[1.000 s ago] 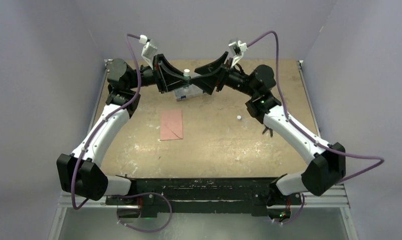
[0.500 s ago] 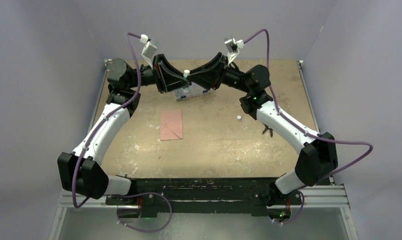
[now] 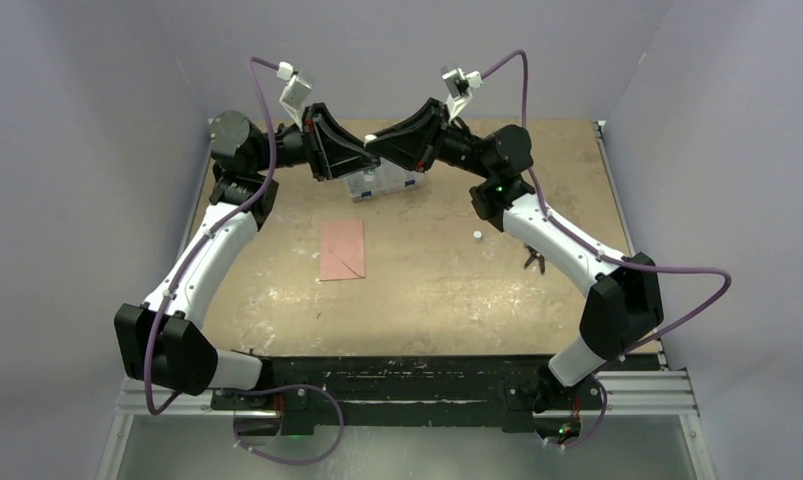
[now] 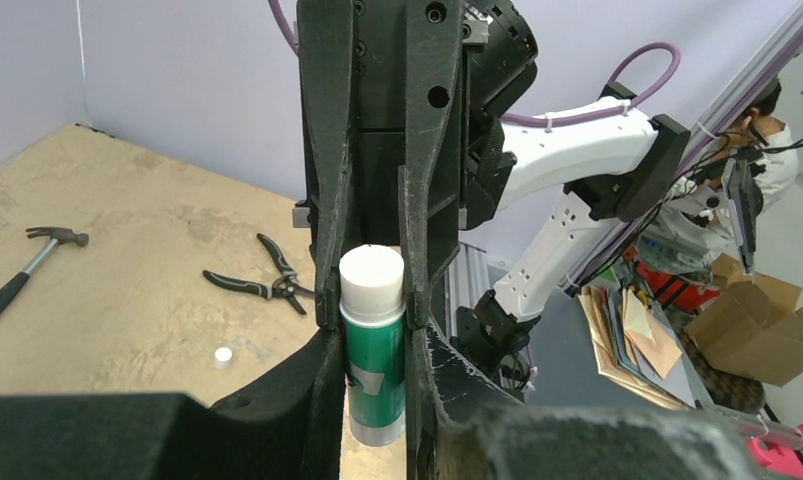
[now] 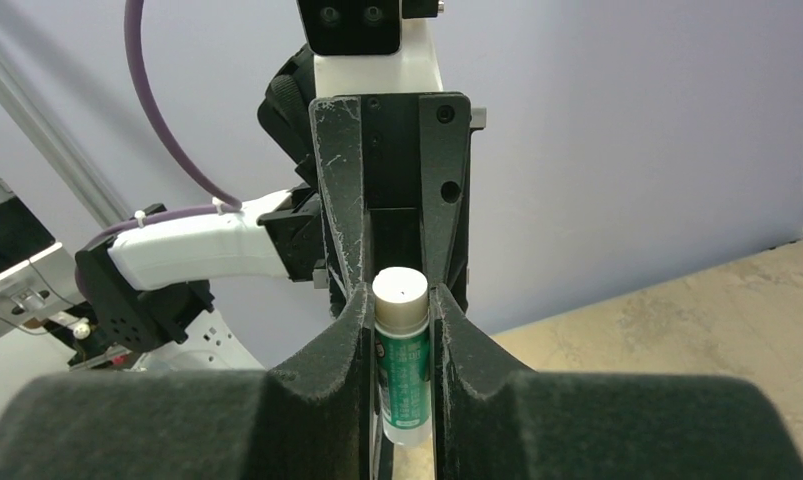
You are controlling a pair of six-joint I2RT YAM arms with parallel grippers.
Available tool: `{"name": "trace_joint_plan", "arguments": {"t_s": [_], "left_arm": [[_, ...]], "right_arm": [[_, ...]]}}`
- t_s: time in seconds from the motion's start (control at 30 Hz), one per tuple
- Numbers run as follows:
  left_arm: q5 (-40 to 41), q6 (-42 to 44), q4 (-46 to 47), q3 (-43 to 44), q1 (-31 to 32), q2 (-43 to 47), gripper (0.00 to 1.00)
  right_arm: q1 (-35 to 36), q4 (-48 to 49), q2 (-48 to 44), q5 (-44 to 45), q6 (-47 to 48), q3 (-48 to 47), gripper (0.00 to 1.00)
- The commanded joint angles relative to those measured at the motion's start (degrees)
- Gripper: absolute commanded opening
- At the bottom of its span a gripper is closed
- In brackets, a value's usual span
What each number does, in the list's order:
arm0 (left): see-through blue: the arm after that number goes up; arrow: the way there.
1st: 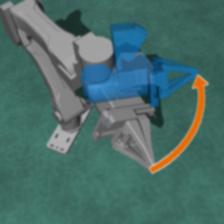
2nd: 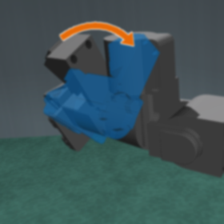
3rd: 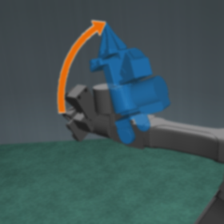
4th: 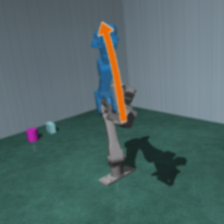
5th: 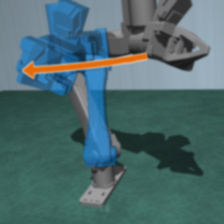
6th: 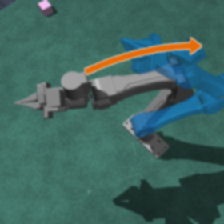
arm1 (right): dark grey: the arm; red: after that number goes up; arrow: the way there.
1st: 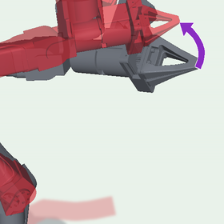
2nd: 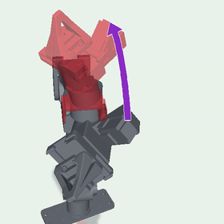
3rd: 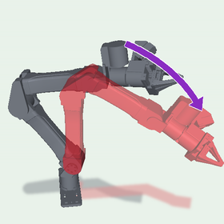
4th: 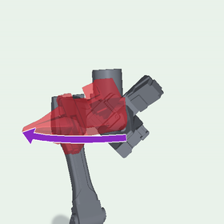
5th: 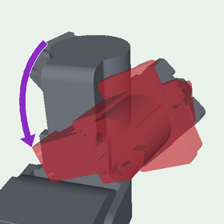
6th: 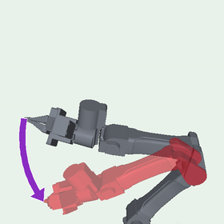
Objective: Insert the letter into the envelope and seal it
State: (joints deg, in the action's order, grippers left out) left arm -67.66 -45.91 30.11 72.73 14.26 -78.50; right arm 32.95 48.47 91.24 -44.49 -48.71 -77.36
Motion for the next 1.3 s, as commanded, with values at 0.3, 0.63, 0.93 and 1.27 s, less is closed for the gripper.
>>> {"name": "trace_joint_plan", "arguments": {"t_s": [0.3, 0.63, 0.93, 1.27], "left_arm": [[5.35, -3.64, 2.11, -2.61, 0.86, 0.83, 0.42], [6.94, -1.44, 1.71, -3.18, 0.87, 0.98, 0.0], [19.14, 21.54, -26.43, -1.18, 0.86, 0.77, 0.0], [27.33, 19.92, -32.28, -2.12, 0.86, -1.24, 0.0]], "right_arm": [[1.72, -3.47, -5.95, 13.78, 0.21, 0.46, 0.04], [1.77, -6.13, -6.11, 14.32, -1.03, 1.26, 0.29], [0.18, -38.08, -14.86, 31.12, 9.42, 2.16, 0.91], [-2.01, -76.67, -16.55, 61.97, 13.0, 5.5, 0.88]]}}
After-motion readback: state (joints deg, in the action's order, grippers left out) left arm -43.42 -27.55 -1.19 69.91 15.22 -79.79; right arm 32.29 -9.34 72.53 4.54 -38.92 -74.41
